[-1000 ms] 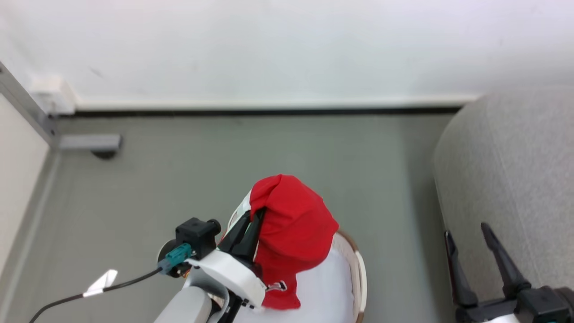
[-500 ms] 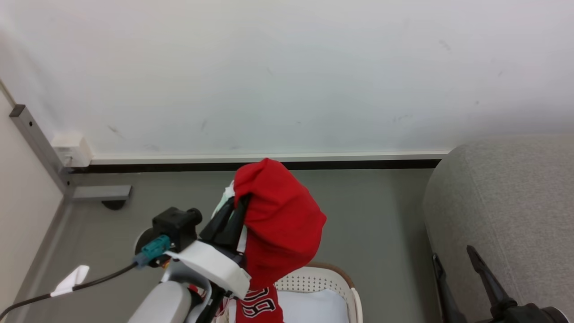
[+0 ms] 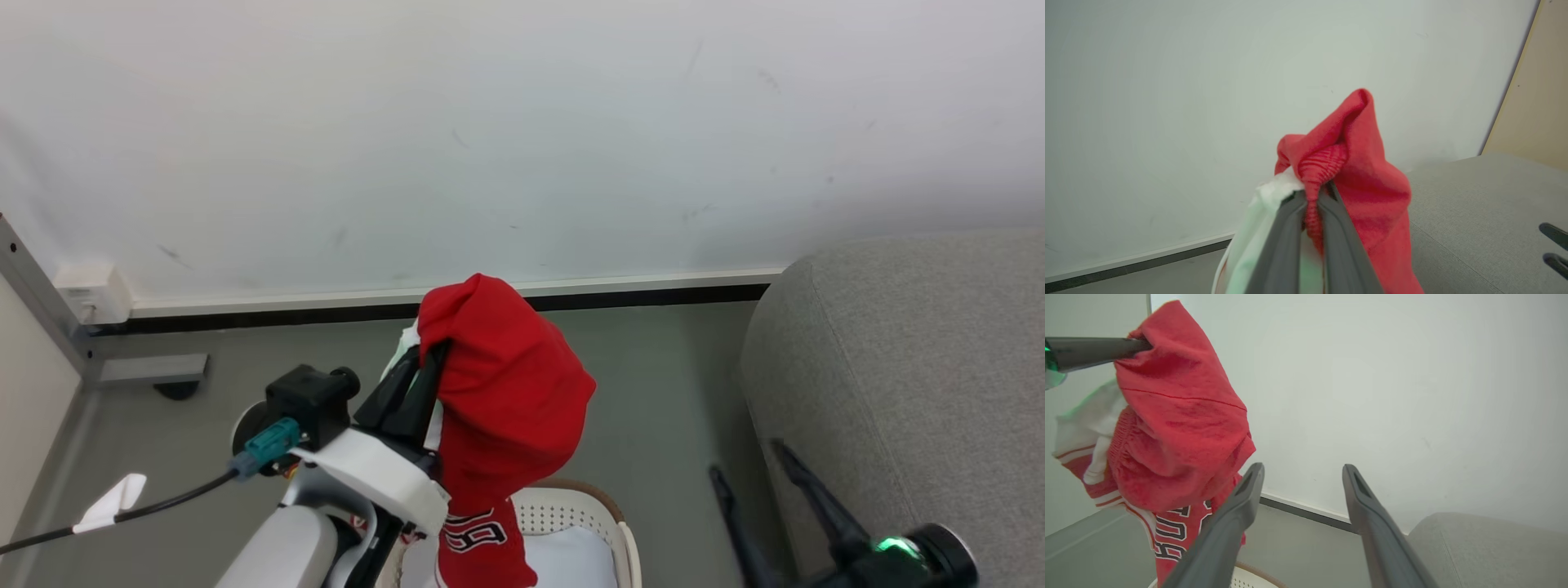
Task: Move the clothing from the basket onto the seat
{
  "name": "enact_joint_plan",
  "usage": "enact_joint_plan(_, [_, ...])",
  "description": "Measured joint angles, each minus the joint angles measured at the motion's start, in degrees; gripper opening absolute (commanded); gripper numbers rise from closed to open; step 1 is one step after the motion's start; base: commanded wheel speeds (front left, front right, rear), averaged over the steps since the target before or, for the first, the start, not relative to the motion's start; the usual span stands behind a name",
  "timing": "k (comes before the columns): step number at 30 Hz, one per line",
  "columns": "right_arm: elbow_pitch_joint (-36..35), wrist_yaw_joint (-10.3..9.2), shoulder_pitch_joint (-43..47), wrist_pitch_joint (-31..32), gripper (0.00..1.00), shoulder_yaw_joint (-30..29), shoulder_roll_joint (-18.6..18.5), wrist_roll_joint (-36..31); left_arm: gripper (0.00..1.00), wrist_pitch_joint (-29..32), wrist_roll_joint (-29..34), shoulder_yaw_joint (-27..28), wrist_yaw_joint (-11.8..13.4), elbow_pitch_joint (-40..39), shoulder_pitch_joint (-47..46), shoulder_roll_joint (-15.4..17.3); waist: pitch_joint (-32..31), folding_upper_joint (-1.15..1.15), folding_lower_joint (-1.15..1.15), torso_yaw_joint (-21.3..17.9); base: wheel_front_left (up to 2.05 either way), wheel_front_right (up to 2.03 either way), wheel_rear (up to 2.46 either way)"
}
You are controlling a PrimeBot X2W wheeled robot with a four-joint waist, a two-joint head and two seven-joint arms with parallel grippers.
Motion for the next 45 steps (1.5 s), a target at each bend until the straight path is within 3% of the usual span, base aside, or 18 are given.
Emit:
enact_joint_plan(7, [1.0,0.00,-11.1,0.0,1.00,15.0,-4.5,0.9,0.00,0.4,0.0,-1.3,-0.3,0.1,-0.6,-0.3,-0.2,0.00,0.01,-0.6,0.00,0.00,0.00])
enact_joint_plan(14, [9.8,0.01,-23.4,0.0,1.00,29.1,-6.6,3.5,0.00,1.0,0.1,-4.1,-1.4,1.4,-1.6,-1.8,-0.8,0.00,0.01,-0.2,0.00,0.00,0.00])
enact_joint_plan(28, [25.3,0.01,-34.2,0.0,1.00,37.5,-3.2,6.8,0.00,2.1,-0.5,-9.8,-4.2,2.6,-3.0,-4.4,-1.8,0.00,0.01,2.0,0.00,0.00,0.00])
enact_joint_plan(29, [26.0,0.01,-34.5,0.0,0.44,37.5,-2.8,7.7,0.00,2.1,-0.5,-10.0,-4.2,2.7,-3.1,-4.5,-1.9,0.00,0.01,2.1,0.00,0.00,0.00])
enact_joint_plan(30, [26.3,0.01,-34.8,0.0,0.05,37.5,-2.6,8.3,0.00,2.1,-0.7,-10.2,-4.4,2.7,-3.2,-4.6,-1.9,0.00,0.01,2.1,0.00,0.00,0.00])
enact_joint_plan(31, [26.4,0.01,-34.8,0.0,0.00,37.3,-2.4,9.1,0.00,2.1,-1.0,-10.2,-4.4,2.7,-3.3,-4.6,-1.9,0.00,0.01,2.2,0.00,0.00,0.00])
enact_joint_plan(45, [26.2,0.01,-34.1,0.0,0.00,34.5,-1.9,12.0,0.00,1.8,-1.5,-9.9,-3.5,5.4,-3.5,-3.7,0.1,0.00,0.01,1.9,0.00,0.00,0.00])
